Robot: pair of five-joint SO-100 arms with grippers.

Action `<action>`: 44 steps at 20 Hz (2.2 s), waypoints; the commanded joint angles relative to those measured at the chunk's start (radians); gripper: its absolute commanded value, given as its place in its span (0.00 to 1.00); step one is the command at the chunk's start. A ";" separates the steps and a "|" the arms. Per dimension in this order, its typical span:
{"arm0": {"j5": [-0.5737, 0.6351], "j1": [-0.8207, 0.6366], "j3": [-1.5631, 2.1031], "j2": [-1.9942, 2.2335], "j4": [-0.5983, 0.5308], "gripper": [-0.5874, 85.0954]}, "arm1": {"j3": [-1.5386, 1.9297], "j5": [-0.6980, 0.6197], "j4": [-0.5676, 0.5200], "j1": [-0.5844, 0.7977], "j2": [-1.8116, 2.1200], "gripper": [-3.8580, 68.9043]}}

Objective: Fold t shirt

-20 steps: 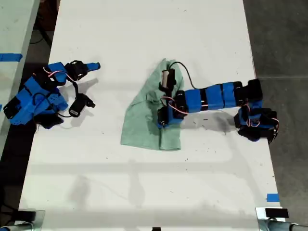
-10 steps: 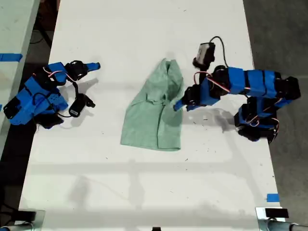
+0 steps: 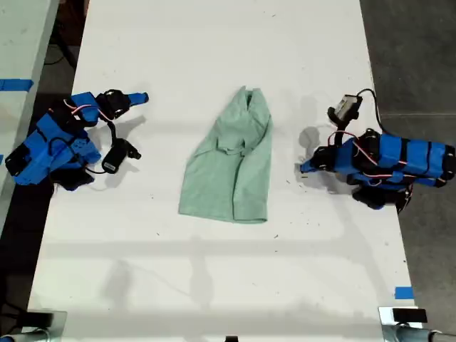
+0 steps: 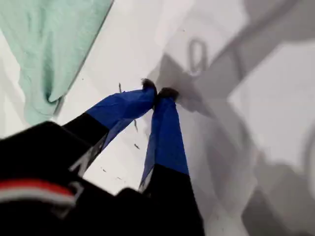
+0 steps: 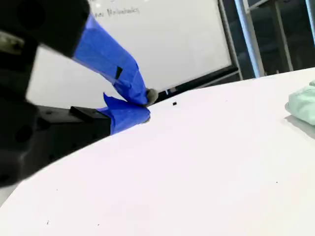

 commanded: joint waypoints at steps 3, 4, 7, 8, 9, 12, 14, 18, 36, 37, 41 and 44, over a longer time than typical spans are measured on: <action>-0.015 -0.051 0.037 0.008 0.025 0.00 | 0.071 0.028 0.104 0.095 0.175 0.12; -0.021 -0.051 0.037 0.008 0.028 0.00 | 0.071 0.015 0.107 0.106 0.172 0.14; -0.028 -0.043 0.037 0.008 0.029 0.00 | 0.071 -0.089 0.107 0.153 0.172 0.14; -0.028 -0.038 0.037 0.008 0.026 0.00 | 0.071 -0.100 0.107 0.155 0.172 0.14; -0.028 -0.037 0.037 0.008 0.026 0.00 | 0.071 -0.135 0.107 0.155 0.172 0.15; -0.028 -0.034 0.037 0.008 0.023 0.00 | 0.071 -0.399 0.107 0.137 0.172 0.15; -0.023 -0.031 0.037 0.008 0.018 0.00 | 0.071 -0.598 0.109 0.140 0.173 0.14; -0.023 -0.026 0.037 0.008 0.017 0.00 | 0.071 -0.598 0.109 0.140 0.173 0.13; -0.028 -0.023 0.037 0.008 0.015 0.00 | 0.071 -0.598 0.110 0.140 0.173 0.13; -0.028 -0.023 0.037 0.008 0.015 0.00 | 0.071 -0.598 0.110 0.140 0.173 0.13; -0.025 -0.021 0.037 0.008 0.015 0.00 | 0.071 -0.541 0.109 0.143 0.173 0.13; -0.023 -0.020 0.037 0.008 0.015 0.00 | 0.071 -0.324 0.106 0.204 0.175 0.13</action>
